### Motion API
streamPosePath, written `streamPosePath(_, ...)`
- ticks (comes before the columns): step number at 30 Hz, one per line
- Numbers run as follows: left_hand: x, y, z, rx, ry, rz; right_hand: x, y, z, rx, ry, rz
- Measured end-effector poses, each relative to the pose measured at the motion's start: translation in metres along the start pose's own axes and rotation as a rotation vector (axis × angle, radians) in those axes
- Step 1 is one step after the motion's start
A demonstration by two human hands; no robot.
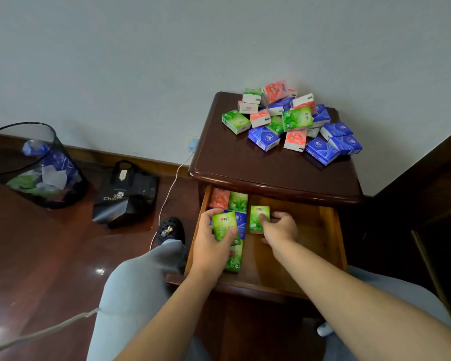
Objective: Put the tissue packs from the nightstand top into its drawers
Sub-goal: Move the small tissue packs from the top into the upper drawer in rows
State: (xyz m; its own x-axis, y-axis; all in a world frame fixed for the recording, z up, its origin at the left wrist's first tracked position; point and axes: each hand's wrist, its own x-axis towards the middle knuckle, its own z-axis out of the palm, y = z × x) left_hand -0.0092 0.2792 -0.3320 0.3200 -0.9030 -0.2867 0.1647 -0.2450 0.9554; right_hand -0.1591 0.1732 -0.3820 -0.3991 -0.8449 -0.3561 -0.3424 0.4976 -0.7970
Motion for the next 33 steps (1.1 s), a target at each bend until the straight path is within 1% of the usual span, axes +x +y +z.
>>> streamPosePath(5, 0.002, -0.002, 0.000, -0.010, 0.027, -0.009, -0.004, 0.001, 0.001, -0.033, -0.008, -0.024)
streamPosePath(9, 0.003, -0.003, -0.001, 0.015, 0.048, 0.000, -0.010, -0.003, -0.006, 0.004, -0.078, -0.013)
streamPosePath(14, 0.001, 0.003, 0.000, 0.038, 0.063, -0.031, -0.021, -0.010, -0.035, -0.021, -0.100, -0.105)
streamPosePath(15, 0.001, 0.005, 0.001, 0.055, 0.045, -0.021, -0.025, -0.010, -0.041, -0.008, -0.144, -0.132)
streamPosePath(17, 0.001, 0.008, 0.003, 0.131, -0.025, 0.018, -0.033, -0.010, -0.052, 0.031, -0.326, -0.160)
streamPosePath(19, 0.001, 0.012, 0.007, 0.205, -0.121, 0.046, -0.042, -0.010, -0.059, 0.103, -0.508, -0.128)
streamPosePath(21, 0.001, 0.014, 0.014, 0.223, -0.210, 0.023, -0.045, -0.007, -0.063, 0.174, -0.592, -0.079)
streamPosePath(23, 0.001, 0.015, 0.024, 0.251, -0.294, -0.007, -0.044, -0.004, -0.066, 0.197, -0.588, -0.051)
streamPosePath(25, 0.000, 0.014, 0.034, 0.338, -0.348, 0.004, -0.039, -0.002, -0.073, 0.202, -0.546, -0.023)
streamPosePath(27, 0.000, 0.013, 0.041, 0.465, -0.333, 0.044, -0.030, 0.001, -0.082, 0.225, -0.485, -0.004)
streamPosePath(30, 0.005, 0.009, 0.043, 0.696, -0.238, 0.162, -0.016, 0.006, -0.093, 0.162, -0.335, 0.016)
streamPosePath(33, 0.012, 0.004, 0.043, 0.907, -0.252, 0.243, -0.002, 0.013, -0.095, 0.124, -0.254, 0.041)
